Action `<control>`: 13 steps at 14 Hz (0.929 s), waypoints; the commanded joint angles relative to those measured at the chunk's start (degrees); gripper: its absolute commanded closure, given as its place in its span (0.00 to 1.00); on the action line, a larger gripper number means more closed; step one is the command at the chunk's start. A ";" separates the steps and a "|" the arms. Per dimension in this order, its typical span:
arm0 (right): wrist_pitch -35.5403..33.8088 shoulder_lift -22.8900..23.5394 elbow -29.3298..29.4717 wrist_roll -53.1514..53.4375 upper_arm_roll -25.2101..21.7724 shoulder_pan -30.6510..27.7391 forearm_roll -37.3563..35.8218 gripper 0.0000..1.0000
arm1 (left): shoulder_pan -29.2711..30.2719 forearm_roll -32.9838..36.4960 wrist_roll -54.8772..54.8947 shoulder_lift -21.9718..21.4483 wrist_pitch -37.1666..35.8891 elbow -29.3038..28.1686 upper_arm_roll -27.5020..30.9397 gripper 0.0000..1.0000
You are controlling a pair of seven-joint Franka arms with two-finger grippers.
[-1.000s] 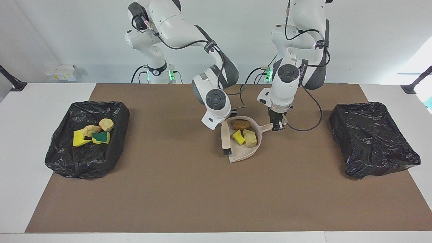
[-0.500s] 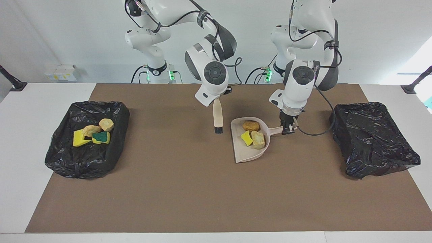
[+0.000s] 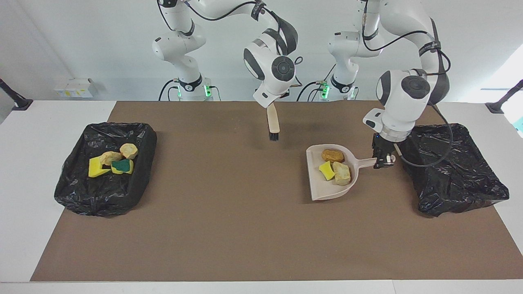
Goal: Sweep and dump trash in bin
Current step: 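Carry the loaded dustpan to the other black bag with the left gripper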
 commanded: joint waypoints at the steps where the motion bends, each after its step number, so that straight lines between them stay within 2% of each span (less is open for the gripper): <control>1: 6.24 -0.87 -4.57 -0.09 0.00 0.74 3.08 1.00 | 6.38 -0.24 6.59 -0.34 -6.24 5.29 -0.63 1.00; 4: 11.08 0.10 -6.85 -0.18 0.00 2.15 5.90 1.00 | 14.28 -3.56 10.21 -0.08 -13.18 10.92 -0.36 1.00; 8: 15.74 2.29 -8.62 -0.01 0.00 4.34 6.08 1.00 | 22.55 -4.28 15.82 -0.25 -13.47 13.73 -0.19 1.00; 10: 15.67 2.74 -8.71 -0.18 0.00 4.61 6.08 1.00 | 25.19 -3.58 19.16 -0.25 -13.47 15.92 -0.10 1.00; 11: 14.97 2.74 -8.45 -0.10 0.00 4.61 5.74 0.78 | 26.68 -3.32 20.66 -0.25 -13.12 16.20 -0.10 1.00; 12: 14.01 2.74 -7.92 -0.01 0.00 4.61 5.04 0.28 | 28.18 -2.79 22.24 -0.34 -12.68 16.29 -0.10 1.00; 13: 12.78 2.65 -7.22 0.43 0.00 4.61 5.03 0.00 | 29.24 -2.35 22.86 -0.43 -11.72 16.29 -0.10 1.00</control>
